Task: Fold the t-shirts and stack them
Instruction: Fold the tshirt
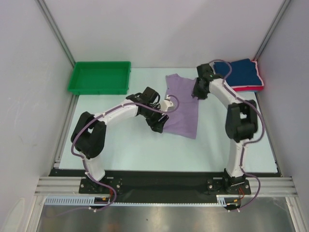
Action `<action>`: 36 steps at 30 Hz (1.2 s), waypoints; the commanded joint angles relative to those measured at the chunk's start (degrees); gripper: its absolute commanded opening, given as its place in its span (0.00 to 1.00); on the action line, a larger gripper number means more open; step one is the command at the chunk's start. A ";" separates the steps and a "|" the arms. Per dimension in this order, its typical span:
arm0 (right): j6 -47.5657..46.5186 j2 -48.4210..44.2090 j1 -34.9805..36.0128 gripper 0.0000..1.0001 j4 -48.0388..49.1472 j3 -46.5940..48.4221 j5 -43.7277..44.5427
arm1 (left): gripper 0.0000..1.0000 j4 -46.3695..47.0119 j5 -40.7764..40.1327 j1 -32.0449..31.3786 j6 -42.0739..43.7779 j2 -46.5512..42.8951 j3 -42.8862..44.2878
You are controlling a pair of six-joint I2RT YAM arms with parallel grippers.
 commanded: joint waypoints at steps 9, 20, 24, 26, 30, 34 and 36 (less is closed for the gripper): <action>11.60 -31.20 1.93 0.43 14.18 -47.66 -10.50 | 0.36 9.27 -5.43 -0.90 0.06 2.23 -2.65; 17.40 -28.76 4.39 0.43 24.65 -55.76 -15.34 | 0.13 9.89 -4.11 -0.99 -0.12 3.55 -4.15; 19.16 -29.27 4.04 0.13 26.66 -58.48 -17.53 | 0.00 10.07 -3.41 -0.73 -0.21 3.64 -4.15; 18.73 -30.42 3.08 0.00 25.62 -59.19 -18.06 | 0.00 8.93 -1.13 -0.20 0.05 3.20 -4.24; 13.91 -33.41 0.09 0.00 18.78 -59.54 -18.85 | 0.00 5.59 1.25 0.15 3.47 0.39 -6.43; 7.66 -33.41 -2.20 0.00 12.53 -59.63 -21.84 | 0.00 2.25 4.68 0.15 5.32 -1.55 -9.33; 5.11 -33.85 -2.20 0.00 9.55 -59.45 -21.76 | 0.00 0.67 5.56 0.15 6.12 -2.51 -10.56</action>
